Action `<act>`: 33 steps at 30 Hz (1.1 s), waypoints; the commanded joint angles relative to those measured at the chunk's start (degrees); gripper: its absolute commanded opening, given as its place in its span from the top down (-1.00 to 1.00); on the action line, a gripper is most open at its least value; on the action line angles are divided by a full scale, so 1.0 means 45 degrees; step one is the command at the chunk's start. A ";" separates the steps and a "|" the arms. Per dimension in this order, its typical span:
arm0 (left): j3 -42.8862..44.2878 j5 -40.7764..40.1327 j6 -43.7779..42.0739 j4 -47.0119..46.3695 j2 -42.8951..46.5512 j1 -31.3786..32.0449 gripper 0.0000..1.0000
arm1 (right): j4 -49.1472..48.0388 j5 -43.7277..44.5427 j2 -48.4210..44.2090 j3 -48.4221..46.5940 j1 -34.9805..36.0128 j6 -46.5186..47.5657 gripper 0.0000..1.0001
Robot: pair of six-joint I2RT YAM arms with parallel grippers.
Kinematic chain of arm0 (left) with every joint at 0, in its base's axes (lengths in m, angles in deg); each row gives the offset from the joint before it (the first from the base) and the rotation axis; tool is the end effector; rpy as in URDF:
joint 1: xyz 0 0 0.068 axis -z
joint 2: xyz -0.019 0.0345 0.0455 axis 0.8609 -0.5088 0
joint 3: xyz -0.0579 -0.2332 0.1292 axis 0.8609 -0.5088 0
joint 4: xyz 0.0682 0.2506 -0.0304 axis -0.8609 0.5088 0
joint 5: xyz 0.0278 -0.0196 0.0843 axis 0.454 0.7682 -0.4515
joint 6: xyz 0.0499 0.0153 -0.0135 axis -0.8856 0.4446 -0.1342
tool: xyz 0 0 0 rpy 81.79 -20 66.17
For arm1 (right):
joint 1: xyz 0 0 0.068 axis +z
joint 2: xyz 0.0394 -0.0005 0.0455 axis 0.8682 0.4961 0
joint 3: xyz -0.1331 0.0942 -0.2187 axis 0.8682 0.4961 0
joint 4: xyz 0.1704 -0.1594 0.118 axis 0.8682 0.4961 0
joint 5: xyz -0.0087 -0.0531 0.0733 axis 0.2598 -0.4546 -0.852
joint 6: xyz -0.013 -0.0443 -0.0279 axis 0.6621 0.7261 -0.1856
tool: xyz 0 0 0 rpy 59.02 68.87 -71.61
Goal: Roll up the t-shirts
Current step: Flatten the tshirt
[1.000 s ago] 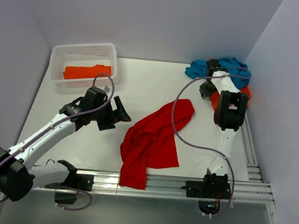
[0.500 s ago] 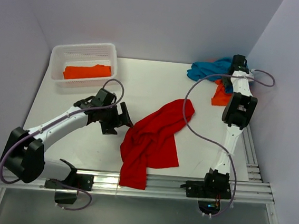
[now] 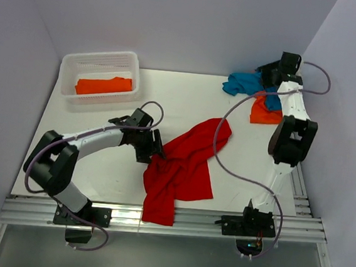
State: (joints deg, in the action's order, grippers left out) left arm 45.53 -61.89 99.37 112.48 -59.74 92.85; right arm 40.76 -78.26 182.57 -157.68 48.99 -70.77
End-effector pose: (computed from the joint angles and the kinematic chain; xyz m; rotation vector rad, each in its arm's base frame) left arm 0.2429 -0.1746 0.1902 -0.3561 2.8952 -0.8325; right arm 0.5109 -0.0959 0.2774 1.2098 1.8740 0.6414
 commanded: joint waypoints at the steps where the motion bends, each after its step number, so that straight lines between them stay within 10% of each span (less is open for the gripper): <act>1: 0.0617 0.0306 -0.0008 -0.1306 -0.0909 0.0480 -0.17 | 0.0600 -0.0518 -0.4850 0.3364 0.1836 0.2236 -0.11; 6: 0.1259 -0.0282 -0.0575 -0.0897 -0.1868 0.0248 0.99 | 0.2160 -0.0629 -0.8916 0.7087 0.4315 0.3333 -0.08; 15: 0.3837 0.1279 -0.2018 -0.0683 -0.2202 -0.3307 0.99 | 0.2302 -0.0418 -1.2963 1.2578 0.7852 0.3492 0.02; 17: 0.4675 0.1668 -0.2294 -0.0293 -0.2260 -0.3425 0.77 | 0.2184 -0.0224 -1.2867 1.2620 0.8945 0.3531 -0.01; 18: 0.4932 0.1729 -0.2488 -0.0040 -0.2338 -0.3425 0.22 | 0.1990 -0.0223 -1.2711 1.2562 0.9316 0.3783 -0.05; 20: 0.5284 0.1808 -0.2607 0.0683 -0.2203 -0.3425 -0.10 | 0.2085 0.0166 -1.1971 1.2173 1.0233 0.4096 -0.18; 22: 0.5267 0.1497 -0.2704 0.1287 -0.1463 -0.3445 -0.85 | 0.2163 0.0556 -1.1134 1.1451 1.0685 0.4779 -0.29; 33: 0.2944 -0.1198 -0.2744 0.3945 0.3457 -0.5923 -0.97 | 0.1030 0.1825 -0.6390 0.7901 1.1935 0.7260 -0.28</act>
State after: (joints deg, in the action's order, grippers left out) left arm 61.42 -62.63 88.24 125.44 -49.76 68.45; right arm 48.31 -73.60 148.15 -115.62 100.48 -43.37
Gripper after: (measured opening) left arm 0.993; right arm 0.644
